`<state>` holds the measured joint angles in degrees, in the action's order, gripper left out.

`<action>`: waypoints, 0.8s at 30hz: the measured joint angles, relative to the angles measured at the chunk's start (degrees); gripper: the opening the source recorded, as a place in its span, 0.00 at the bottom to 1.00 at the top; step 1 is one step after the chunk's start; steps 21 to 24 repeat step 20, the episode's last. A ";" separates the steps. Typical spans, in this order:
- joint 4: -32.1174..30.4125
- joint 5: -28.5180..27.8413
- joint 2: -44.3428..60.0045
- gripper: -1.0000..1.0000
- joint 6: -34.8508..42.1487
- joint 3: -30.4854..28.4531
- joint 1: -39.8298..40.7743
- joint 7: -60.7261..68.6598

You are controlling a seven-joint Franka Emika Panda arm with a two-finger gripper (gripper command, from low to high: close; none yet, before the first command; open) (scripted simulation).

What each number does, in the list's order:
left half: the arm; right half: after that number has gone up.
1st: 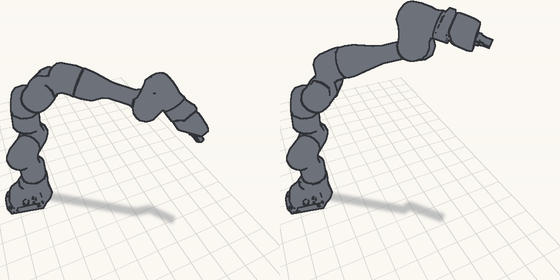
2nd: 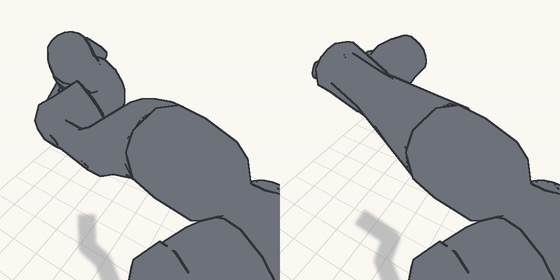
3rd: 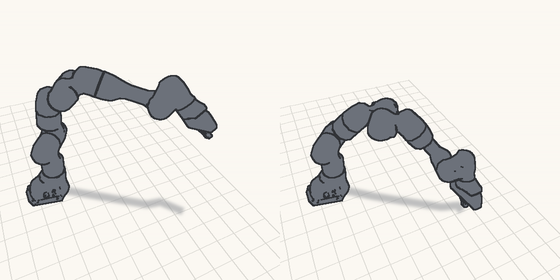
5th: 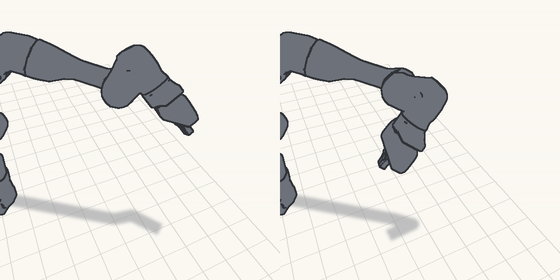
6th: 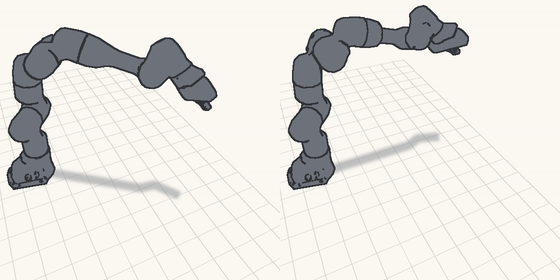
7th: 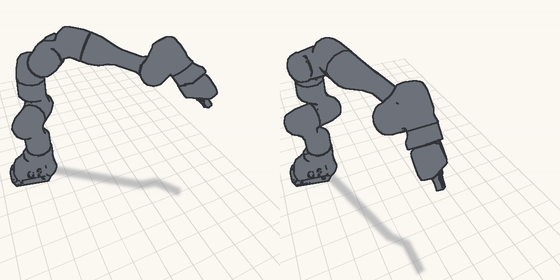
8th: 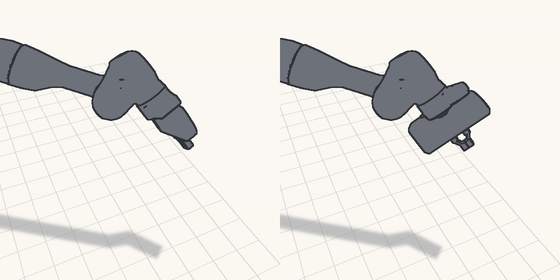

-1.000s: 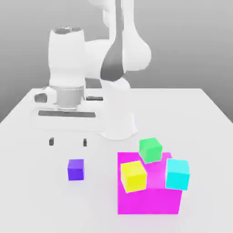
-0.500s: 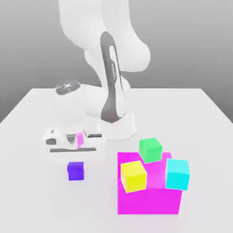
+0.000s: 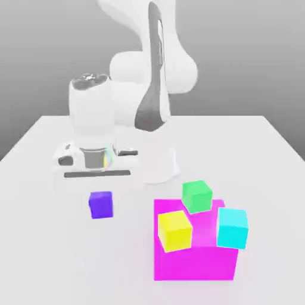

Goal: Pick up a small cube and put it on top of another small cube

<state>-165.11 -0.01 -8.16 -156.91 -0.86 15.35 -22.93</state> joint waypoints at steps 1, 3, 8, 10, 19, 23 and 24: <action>1.36 0.36 -0.49 0.00 1.85 0.95 -0.91 -1.05; 4.10 1.05 -1.46 0.00 5.56 2.85 -2.69 -3.18; 10.97 2.67 -3.95 0.00 14.84 7.57 -6.89 -8.54; 13.73 3.31 -4.98 0.00 18.58 9.45 -8.46 -10.66; 14.38 2.48 1.57 1.00 12.68 12.28 -9.95 -14.52; 14.38 2.48 1.57 1.00 12.68 12.28 -9.95 -14.52; 14.38 2.48 1.57 1.00 12.68 12.28 -9.95 -14.52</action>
